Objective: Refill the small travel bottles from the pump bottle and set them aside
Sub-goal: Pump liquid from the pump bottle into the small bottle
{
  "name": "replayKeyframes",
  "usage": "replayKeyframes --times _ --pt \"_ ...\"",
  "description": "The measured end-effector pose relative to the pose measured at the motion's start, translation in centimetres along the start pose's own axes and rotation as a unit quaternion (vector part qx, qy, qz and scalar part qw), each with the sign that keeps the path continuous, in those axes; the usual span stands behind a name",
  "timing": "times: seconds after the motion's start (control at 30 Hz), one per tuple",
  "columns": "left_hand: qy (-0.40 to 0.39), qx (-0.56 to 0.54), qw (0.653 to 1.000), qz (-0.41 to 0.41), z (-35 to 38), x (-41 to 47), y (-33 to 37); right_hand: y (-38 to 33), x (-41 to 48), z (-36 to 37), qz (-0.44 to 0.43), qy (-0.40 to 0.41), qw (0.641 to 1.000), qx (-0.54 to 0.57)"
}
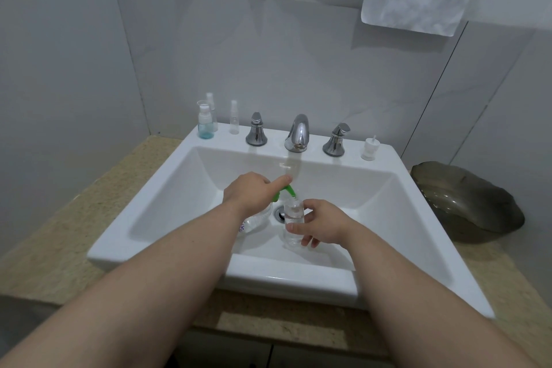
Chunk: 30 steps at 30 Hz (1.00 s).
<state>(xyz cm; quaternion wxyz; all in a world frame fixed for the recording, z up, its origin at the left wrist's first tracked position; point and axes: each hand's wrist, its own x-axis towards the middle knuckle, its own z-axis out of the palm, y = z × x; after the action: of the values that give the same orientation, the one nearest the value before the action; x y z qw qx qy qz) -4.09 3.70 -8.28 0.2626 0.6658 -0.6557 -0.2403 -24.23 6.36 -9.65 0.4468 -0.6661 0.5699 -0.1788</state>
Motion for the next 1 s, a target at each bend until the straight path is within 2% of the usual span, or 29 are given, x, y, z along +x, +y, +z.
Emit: replayKeyframes --times 1.0 --pt "0.012 0.020 1.000 -0.008 0.16 0.04 0.31 -0.04 -0.19 0.12 0.004 -0.015 1.000 -0.007"
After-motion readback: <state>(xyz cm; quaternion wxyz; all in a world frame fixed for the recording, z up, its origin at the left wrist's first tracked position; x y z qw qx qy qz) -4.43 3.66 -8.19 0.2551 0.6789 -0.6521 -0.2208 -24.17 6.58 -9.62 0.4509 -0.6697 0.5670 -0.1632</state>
